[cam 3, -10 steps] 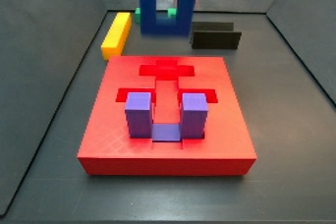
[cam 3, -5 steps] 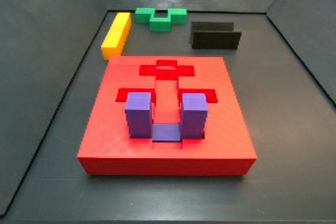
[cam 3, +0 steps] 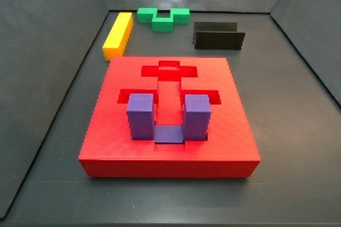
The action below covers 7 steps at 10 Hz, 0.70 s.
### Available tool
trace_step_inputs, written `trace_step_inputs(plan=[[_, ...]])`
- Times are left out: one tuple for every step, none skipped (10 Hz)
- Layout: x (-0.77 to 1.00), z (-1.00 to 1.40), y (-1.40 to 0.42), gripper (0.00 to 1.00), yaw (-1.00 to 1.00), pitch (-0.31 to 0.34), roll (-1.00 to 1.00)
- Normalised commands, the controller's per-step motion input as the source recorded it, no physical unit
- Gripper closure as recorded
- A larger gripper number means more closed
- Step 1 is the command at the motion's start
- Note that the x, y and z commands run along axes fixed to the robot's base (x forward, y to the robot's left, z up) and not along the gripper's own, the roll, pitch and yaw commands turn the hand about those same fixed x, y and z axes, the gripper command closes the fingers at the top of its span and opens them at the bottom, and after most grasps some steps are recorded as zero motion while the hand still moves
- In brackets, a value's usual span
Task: Pick up the blue object. Move up. Move to above the board. Insert the blue object.
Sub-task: Move to above the board, then insert the blue object.
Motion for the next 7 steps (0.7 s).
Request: trace_step_inputs(plan=[[-0.17,0.18,-0.60,1.00,-0.01,0.040,-0.02],[-0.07,0.12,-0.30,1.00,0.00,0.055,-0.01],[-0.04,0.09,-0.18,1.00,0.00,0.066,-0.01],[0.01,-0.05,0.00,1.00,0.00,0.000,0.00],[0.39,-0.19,0.00,1.00,0.00,0.000,0.00],[0.72,-0.19,0.18,1.00,0.00,0.000,0.00],[1.00,-0.26,0.31,1.00,0.00,-0.047,0.00]])
